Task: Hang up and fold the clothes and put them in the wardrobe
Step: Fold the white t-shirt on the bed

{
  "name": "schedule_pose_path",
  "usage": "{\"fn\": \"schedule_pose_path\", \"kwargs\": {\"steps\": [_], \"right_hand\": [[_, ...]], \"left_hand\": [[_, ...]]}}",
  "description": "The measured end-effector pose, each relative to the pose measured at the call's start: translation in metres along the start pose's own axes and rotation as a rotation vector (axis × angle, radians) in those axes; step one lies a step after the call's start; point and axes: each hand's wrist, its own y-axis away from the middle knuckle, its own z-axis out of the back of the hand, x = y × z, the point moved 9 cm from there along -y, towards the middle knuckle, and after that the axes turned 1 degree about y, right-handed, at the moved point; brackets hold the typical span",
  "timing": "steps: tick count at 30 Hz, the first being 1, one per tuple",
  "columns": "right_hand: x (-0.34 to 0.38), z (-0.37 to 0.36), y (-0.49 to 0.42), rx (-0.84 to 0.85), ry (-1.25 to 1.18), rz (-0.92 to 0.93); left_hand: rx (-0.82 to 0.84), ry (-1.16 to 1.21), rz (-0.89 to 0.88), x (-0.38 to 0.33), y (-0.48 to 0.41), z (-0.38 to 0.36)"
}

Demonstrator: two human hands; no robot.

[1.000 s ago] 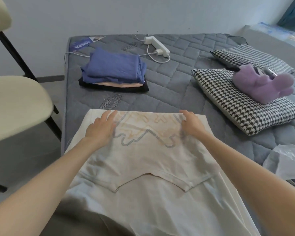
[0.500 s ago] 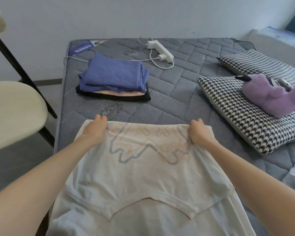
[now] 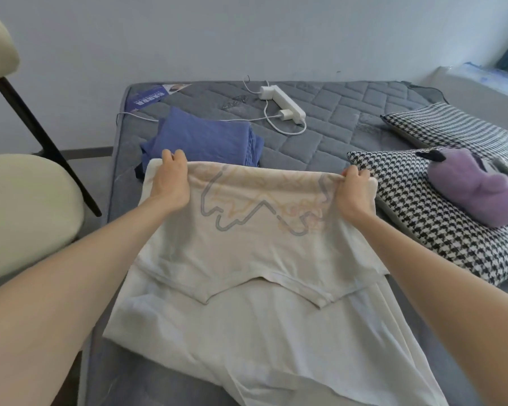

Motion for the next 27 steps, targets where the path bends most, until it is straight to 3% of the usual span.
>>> {"fn": "schedule_pose_path", "kwargs": {"steps": [4, 7, 14, 19, 23, 27], "right_hand": [[-0.006, -0.041, 0.022, 0.298, -0.202, -0.121], [0.0, -0.061, 0.046, 0.501, -0.181, -0.002], [0.021, -0.053, 0.067, 0.475, -0.318, 0.162], [0.046, -0.045, 0.121, 0.487, -0.409, 0.294], [0.076, -0.039, 0.179, 0.628, -0.476, 0.368], [0.107, -0.041, 0.245, 0.899, -0.458, 0.475]], "left_hand": [[0.186, 0.14, -0.01, 0.019, 0.013, -0.045], [0.326, 0.196, -0.028, 0.031, 0.035, -0.07], [0.322, 0.297, -0.063, 0.034, 0.068, -0.065], [0.623, 0.289, -0.137, 0.024, 0.133, -0.073], [0.79, 0.256, -0.153, 0.034, 0.188, -0.072], [0.872, 0.112, -0.253, 0.049, 0.224, -0.058]]}}
